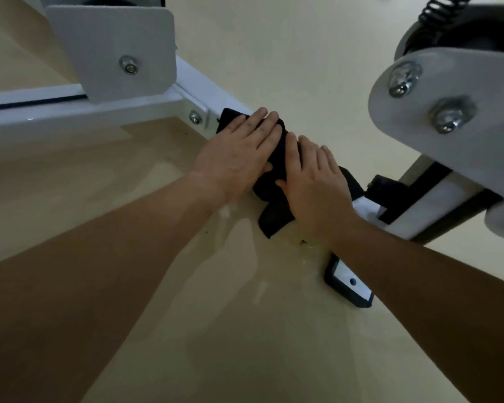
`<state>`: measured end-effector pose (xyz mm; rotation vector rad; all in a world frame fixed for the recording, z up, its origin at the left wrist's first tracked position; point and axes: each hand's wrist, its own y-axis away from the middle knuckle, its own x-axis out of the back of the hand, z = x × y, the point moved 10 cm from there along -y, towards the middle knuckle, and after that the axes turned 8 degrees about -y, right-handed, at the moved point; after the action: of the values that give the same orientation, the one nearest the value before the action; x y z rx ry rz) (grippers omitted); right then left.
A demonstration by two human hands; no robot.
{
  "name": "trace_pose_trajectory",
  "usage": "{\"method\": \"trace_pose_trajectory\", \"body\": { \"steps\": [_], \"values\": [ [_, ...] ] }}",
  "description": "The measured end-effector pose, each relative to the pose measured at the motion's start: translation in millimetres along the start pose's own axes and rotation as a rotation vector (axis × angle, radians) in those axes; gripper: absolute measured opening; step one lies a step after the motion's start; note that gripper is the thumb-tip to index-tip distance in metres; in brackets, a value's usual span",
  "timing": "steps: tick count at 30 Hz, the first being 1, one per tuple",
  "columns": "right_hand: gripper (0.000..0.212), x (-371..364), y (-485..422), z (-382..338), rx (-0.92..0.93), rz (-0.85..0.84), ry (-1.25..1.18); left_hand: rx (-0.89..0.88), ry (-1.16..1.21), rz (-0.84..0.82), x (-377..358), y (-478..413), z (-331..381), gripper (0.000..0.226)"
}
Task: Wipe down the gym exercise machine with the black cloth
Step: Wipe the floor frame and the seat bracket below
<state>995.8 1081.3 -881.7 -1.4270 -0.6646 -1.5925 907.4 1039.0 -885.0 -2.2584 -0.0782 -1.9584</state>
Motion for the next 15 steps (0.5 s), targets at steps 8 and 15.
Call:
{"method": "trace_pose_trajectory", "body": {
  "steps": [8, 15],
  "values": [
    [0.072, 0, 54, 31, -0.138, -0.03, 0.022, -0.071, 0.041, 0.058, 5, 3, 63, 0.071],
    [0.079, 1, 10, 9, 0.004, -0.002, 0.031, -0.063, 0.014, 0.1, 0, 1, 12, 0.062]
  ]
}}
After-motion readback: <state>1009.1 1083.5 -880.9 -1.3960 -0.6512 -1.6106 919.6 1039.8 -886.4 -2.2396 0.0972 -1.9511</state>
